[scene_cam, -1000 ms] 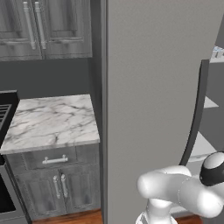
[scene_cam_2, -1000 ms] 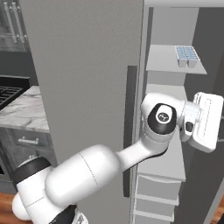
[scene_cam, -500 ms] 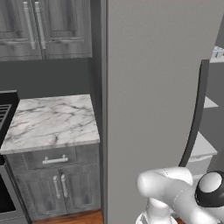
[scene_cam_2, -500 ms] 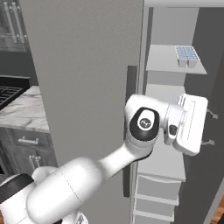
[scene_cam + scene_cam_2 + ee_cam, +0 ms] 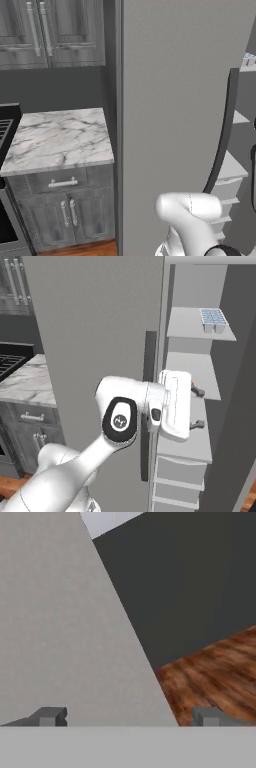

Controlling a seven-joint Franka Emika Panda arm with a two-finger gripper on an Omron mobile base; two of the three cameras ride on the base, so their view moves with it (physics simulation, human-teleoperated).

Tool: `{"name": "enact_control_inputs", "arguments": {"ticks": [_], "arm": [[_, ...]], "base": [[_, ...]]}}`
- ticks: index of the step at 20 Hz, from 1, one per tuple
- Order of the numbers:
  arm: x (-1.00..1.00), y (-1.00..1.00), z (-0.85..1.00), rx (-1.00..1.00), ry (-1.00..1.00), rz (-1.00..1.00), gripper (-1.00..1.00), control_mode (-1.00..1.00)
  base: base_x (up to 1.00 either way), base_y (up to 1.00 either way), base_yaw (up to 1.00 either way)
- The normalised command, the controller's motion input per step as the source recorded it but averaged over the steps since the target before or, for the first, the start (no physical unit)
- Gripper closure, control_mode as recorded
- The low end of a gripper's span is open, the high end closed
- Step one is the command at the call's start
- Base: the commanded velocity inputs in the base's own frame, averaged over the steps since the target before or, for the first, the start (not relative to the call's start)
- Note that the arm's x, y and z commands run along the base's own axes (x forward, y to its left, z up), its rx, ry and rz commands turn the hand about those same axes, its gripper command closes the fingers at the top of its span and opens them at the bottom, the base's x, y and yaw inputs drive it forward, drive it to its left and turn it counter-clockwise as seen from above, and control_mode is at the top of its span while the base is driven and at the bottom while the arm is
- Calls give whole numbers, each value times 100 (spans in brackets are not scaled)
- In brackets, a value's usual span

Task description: Open the freezer door, pick up the ice cube tray from the freezer, and place it on the dining counter.

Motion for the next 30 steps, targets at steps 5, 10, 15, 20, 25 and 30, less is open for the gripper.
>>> {"name": "enact_control_inputs", "arguments": {"ticks": [5, 10, 15, 20, 25, 30], "arm": [[-34, 76, 17, 0, 13, 22, -100, -100], [-39, 80, 10, 0, 11, 23, -100, -100], [-32, 80, 4, 0, 13, 25, -100, -100], [-30, 67, 1, 0, 13, 27, -100, -100], [-24, 67, 0, 0, 12, 28, -100, -100], [-2, 57, 0, 1, 10, 30, -100, -100]], "base": [[0, 0, 0], [0, 0, 0], [0, 0, 0], [0, 0, 0], [0, 0, 0], [0, 0, 0]]}}
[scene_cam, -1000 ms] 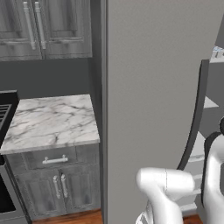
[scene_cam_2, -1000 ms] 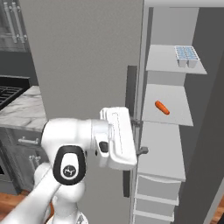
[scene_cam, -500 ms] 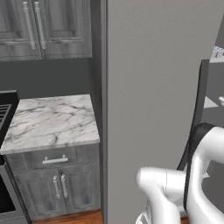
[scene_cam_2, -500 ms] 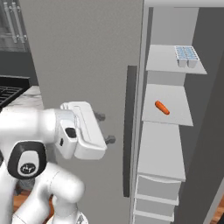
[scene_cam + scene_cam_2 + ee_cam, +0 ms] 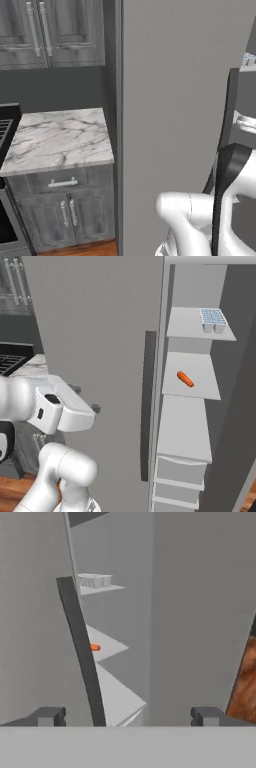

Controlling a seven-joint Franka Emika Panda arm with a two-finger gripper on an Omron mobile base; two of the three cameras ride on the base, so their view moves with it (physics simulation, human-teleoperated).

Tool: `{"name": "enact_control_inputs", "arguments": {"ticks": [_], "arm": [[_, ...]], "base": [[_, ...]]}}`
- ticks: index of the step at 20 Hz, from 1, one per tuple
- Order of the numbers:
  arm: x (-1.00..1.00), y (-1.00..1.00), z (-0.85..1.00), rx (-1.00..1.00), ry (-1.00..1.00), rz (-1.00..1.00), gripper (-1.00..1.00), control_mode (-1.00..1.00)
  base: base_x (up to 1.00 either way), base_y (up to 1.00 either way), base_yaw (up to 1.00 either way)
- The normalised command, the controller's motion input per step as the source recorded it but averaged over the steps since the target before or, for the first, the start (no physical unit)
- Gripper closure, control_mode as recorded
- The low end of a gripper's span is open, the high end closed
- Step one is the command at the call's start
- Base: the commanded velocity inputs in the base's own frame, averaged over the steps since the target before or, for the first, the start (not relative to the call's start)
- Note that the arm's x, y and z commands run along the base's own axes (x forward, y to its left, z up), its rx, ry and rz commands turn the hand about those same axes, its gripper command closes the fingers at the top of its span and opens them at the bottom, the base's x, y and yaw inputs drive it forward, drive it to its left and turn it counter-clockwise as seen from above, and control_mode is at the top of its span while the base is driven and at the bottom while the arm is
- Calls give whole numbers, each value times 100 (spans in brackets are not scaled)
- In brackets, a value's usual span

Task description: Open the freezer door, pick up the ice cube tray from the freezer, and place it on the dining counter.

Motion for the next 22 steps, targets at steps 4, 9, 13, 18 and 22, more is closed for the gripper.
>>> {"name": "enact_control_inputs", "arguments": {"ticks": [4, 9, 13, 18, 22], "arm": [[0, 51, 0, 4, 8, 30, -100, -100], [-1, 51, 0, 8, 7, 29, -100, -100], [0, 53, 0, 9, 6, 25, -100, -100], [0, 21, 0, 1, 2, 13, -100, -100], [0, 1, 0, 0, 4, 13, -100, -100]], "base": [[0, 0, 0], [0, 0, 0], [0, 0, 0], [0, 0, 0], [0, 0, 0]]}}
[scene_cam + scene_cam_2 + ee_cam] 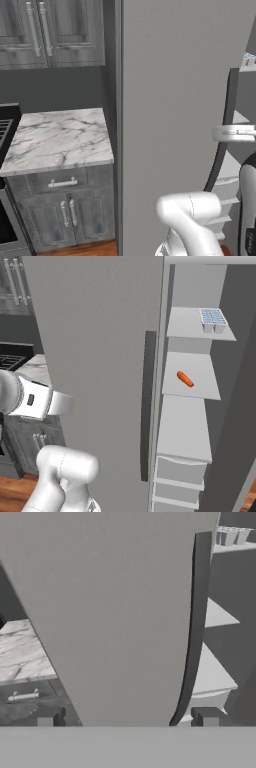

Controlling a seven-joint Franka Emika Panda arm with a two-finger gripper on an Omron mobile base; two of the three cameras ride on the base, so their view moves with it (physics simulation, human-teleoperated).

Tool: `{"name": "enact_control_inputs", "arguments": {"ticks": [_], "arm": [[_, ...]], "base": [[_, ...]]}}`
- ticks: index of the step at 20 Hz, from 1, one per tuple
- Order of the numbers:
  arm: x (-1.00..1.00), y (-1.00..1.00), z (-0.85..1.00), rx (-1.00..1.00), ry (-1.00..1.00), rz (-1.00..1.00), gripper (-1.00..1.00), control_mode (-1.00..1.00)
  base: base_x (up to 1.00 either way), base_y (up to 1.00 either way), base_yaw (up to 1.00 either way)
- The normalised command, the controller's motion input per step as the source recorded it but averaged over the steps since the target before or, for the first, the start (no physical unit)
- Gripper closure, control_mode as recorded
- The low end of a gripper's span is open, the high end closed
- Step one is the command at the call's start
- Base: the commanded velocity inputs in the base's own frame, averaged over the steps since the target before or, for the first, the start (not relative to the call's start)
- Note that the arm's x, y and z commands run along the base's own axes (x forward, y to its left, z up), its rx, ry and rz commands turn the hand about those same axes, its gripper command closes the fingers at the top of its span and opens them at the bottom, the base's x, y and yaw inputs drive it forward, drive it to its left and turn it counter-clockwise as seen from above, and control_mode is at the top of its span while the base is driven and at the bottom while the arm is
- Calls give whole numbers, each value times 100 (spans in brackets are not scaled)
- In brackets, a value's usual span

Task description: Open the freezer door, pick up the ice cube tray from the freezer, and place it on the dining counter.

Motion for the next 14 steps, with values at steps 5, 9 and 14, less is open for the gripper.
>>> {"name": "enact_control_inputs", "arguments": {"ticks": [5, 9, 14], "arm": [[0, 14, 0, 0, 6, 9, -100, -100], [0, 39, 0, 0, 8, 0, -100, -100], [0, 12, 0, 0, 2, 0, -100, -100]], "base": [[0, 0, 0], [0, 0, 0], [0, 0, 0]]}}
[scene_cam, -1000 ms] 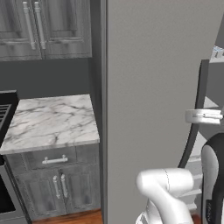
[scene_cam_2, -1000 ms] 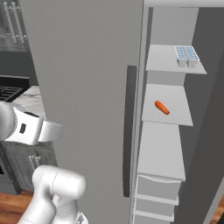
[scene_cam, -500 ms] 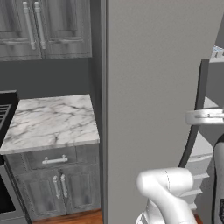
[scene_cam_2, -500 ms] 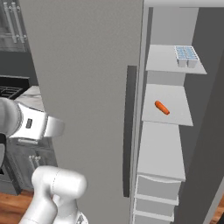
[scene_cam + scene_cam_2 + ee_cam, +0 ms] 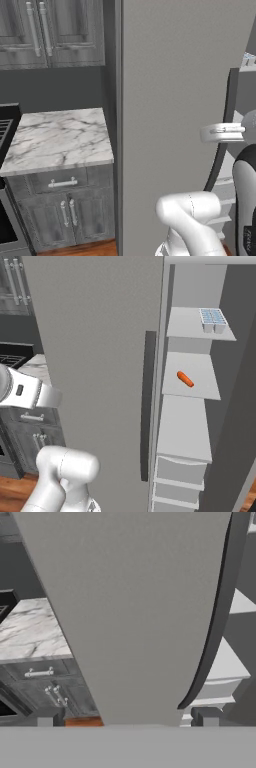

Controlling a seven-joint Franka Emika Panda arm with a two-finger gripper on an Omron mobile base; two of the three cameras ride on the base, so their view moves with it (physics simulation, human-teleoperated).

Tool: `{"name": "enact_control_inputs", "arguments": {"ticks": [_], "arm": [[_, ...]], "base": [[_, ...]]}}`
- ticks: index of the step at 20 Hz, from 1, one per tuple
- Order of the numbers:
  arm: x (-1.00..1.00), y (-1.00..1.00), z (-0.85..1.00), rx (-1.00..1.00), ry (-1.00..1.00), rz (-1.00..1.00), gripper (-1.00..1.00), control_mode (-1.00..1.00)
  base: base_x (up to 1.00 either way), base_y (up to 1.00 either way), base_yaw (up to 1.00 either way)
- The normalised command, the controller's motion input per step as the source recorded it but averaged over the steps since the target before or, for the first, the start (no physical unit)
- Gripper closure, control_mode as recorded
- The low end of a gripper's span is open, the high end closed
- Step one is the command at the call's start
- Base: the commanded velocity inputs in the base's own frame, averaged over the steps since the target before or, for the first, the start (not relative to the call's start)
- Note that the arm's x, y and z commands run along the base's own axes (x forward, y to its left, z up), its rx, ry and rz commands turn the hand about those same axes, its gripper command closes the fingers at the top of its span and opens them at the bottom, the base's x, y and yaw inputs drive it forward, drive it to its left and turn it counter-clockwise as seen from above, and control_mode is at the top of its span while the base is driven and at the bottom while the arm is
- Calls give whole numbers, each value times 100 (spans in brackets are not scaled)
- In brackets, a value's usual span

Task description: Open the freezer door, pick up the ice cube tray from the freezer, and place it on the dining counter.

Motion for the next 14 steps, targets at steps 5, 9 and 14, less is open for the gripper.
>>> {"name": "enact_control_inputs", "arguments": {"ticks": [5, 9, 14], "arm": [[0, 0, -1, 0, 0, 0, -100, -100], [0, 0, -5, 0, 0, 0, -100, -100], [0, 2, -13, -4, 0, 0, -100, -100]], "base": [[0, 0, 0], [0, 0, 0], [0, 0, 0]]}}
